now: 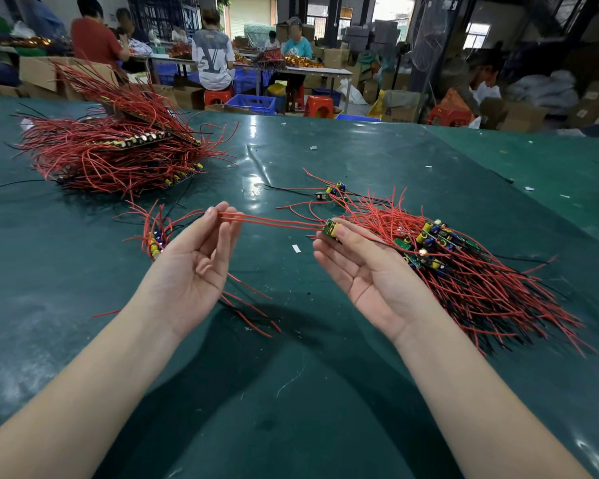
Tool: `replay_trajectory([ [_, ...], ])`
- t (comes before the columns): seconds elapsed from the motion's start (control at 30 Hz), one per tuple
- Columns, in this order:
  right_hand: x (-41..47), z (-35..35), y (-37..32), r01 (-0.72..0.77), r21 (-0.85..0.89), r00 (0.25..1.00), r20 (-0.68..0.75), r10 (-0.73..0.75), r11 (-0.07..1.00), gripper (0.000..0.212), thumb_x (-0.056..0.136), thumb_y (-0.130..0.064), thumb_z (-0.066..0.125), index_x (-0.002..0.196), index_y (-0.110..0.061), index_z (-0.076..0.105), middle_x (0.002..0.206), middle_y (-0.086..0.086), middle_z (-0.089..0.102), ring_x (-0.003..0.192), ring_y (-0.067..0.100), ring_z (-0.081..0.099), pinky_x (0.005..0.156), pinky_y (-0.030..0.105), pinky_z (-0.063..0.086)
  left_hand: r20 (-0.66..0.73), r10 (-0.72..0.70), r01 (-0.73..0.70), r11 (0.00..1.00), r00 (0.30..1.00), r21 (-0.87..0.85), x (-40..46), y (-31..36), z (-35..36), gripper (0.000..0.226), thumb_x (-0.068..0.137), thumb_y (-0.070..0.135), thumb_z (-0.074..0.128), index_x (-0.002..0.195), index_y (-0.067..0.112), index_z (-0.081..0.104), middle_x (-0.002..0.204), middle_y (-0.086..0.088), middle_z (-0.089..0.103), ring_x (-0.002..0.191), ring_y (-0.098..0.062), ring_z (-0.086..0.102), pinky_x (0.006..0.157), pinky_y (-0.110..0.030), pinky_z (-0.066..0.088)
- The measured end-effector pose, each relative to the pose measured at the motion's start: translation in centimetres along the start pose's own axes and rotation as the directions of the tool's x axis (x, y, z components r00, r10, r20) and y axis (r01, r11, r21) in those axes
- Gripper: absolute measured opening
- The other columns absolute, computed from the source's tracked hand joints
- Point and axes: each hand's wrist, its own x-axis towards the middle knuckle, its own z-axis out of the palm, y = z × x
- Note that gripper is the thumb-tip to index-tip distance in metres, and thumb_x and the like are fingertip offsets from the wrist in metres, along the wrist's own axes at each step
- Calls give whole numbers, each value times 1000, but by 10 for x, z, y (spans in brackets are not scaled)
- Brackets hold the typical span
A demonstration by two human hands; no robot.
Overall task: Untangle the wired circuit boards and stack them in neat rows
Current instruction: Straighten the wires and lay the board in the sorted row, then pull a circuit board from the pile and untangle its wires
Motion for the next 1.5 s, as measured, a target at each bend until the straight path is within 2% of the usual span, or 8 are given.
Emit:
replay_trajectory([
  [0.27, 1, -4, -11, 59, 114, 982, -183, -37, 992, 10, 74, -7, 70, 66, -5, 76, 79, 13, 73, 74, 18, 73, 63, 22, 57, 3, -22, 21, 969, 1000, 248, 4, -4, -8, 23, 91, 25, 58, 104, 10, 69, 102, -2, 74, 93, -15, 72, 64, -17, 57],
  [0.47, 3, -20, -27, 180, 223, 883, -467, -57, 958, 13, 96, -6, 55, 84, 0, 55, 74, 16, 72, 65, 21, 73, 57, 25, 58, 5, -129, 120, 939, 992, 322, 0, -5, -8, 34, 95, 25, 51, 81, 12, 80, 96, -2, 75, 82, -15, 73, 58, -19, 56],
  [0.6, 4, -29, -33, 195, 184, 858, -508, -77, 963, 10, 95, 2, 48, 94, 6, 57, 92, 15, 70, 76, 21, 72, 60, 24, 59, -14, -142, 138, 933, 990, 331, 1, -6, -7, 38, 95, 23, 50, 74, 10, 80, 89, -4, 75, 76, -16, 73, 55, -19, 56],
  [0.77, 8, -38, -35, 232, 183, 845, -525, -105, 955, 23, 96, 9, 43, 117, 9, 51, 109, 15, 64, 88, 21, 67, 60, 23, 59, -54, -68, 83, 930, 996, 359, 3, -3, -8, 36, 97, 22, 50, 75, 6, 74, 77, -4, 73, 70, -16, 73, 52, -19, 55],
  [1.03, 13, -45, -34, 279, 215, 819, -562, -115, 936, 23, 103, -14, 43, 92, 4, 53, 90, 15, 68, 84, 24, 69, 63, 27, 60, -17, 198, -147, 783, 980, 605, 9, 5, -12, 34, 99, 28, 47, 79, 8, 67, 68, -2, 72, 61, -12, 69, 55, -18, 55],
  [1.17, 13, -48, -36, 257, 246, 824, -561, -79, 934, 27, 101, -23, 48, 95, 2, 54, 75, 14, 73, 71, 23, 73, 63, 28, 60, 57, 372, -250, 496, 926, 831, 12, 11, -15, 31, 98, 23, 51, 76, 11, 69, 71, -2, 71, 54, -8, 64, 52, -17, 51],
  [1.33, 11, -46, -37, 260, 303, 834, -548, -56, 917, 22, 101, -17, 48, 95, 2, 56, 70, 13, 73, 68, 22, 73, 63, 27, 60, 260, 488, -137, -274, 833, 952, 11, 18, -29, 24, 87, 18, 51, 88, 30, 71, 85, 14, 68, 79, -8, 60, 75, -29, 43],
  [1.5, 10, -41, -36, 242, 351, 841, -540, -16, 905, 31, 104, -20, 42, 94, 1, 62, 70, 11, 74, 64, 19, 73, 54, 25, 58, 252, 339, -68, -472, 906, 879, 15, 21, -36, 31, 86, 13, 48, 106, 24, 69, 112, -2, 62, 107, -25, 55, 91, -34, 42],
])
